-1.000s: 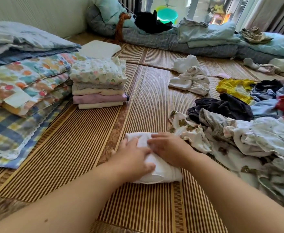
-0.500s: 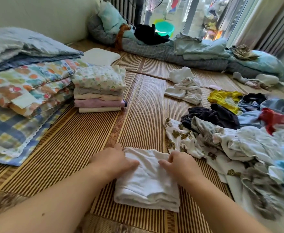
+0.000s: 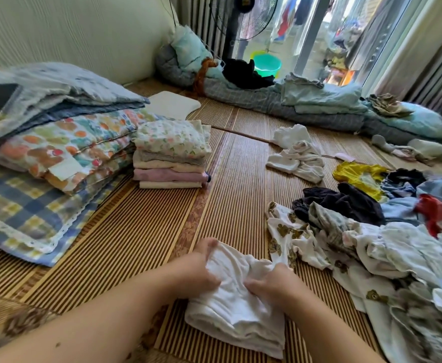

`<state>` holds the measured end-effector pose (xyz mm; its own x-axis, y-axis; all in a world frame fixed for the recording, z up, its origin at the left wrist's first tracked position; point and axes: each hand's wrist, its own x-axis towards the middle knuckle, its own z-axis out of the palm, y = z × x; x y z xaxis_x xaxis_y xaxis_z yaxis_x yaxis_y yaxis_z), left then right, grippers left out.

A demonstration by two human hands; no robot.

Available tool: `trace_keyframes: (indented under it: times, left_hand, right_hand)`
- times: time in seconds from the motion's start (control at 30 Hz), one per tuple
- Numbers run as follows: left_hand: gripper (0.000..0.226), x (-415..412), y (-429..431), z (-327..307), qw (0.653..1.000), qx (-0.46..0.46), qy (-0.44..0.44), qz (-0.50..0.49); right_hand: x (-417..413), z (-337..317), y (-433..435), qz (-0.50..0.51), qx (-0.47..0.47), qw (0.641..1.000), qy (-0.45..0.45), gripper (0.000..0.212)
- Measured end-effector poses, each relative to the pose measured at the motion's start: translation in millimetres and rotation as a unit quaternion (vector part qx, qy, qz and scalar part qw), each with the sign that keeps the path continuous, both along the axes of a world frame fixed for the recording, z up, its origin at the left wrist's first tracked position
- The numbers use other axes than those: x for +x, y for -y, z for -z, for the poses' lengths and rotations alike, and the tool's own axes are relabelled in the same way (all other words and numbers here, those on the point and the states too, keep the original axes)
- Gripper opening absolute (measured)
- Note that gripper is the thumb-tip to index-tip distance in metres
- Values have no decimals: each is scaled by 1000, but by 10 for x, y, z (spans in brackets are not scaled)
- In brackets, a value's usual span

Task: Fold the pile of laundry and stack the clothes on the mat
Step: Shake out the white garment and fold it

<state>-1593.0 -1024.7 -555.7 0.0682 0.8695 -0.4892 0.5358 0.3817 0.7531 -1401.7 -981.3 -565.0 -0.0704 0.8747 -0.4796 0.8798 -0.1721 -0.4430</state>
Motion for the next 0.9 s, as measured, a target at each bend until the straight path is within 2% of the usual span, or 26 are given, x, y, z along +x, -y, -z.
trace_keyframes:
  times: [0.07,0.13,0.2,0.3,0.37,0.43,0.5,0.57,0.67,0.73,0.77,0.83,0.9]
  left_hand:
    - [57,-44,37,-34,999,-2,30,18]
    - [43,-50,63,-42,999,-6,43,29]
    - [40,-41,77,-33,998,-10,48,34]
    - [39,-54,97,-44,997,-4,66,34]
    - [38,-73,117,-60,997,7,70,32]
    - [38,-94,139,-93,996,19,86,27]
    - [39,-152,162,-161,992,43,121,11]
    - [40,-242,160,-247,982,79,168,-18]
    - [38,-419,67,-442,957,147,223,-118]
    - [35,-585,-108,-622,944,196,205,-168]
    - [34,-684,-216,-727,946,222,165,-168]
    - [44,-961,-516,-956,950,272,61,-142]
    - [59,-1264,-841,-1207,947,289,-11,-137]
  right_hand:
    - [-50,-26,17,-44,0,999,31,28]
    - [-93,-17,19,-40,5,998,52,23]
    - [-123,-8,29,3,-20,999,34,26]
    - [-133,-2,81,11,-43,999,17,25]
    - [-82,2,128,26,-38,997,-61,14]
    - [8,8,153,67,-55,979,-184,10]
    - [80,-44,138,126,-111,936,-309,22]
    - [80,-172,47,155,-133,895,-397,37]
    - [-93,-529,-217,121,-77,865,-481,66]
    - [-340,-824,-475,63,20,880,-471,76]
    - [-489,-961,-601,31,82,895,-437,73]
    - [-824,-1168,-946,-43,206,920,-331,58]
    - [-1165,-1326,-1323,-116,272,922,-248,43]
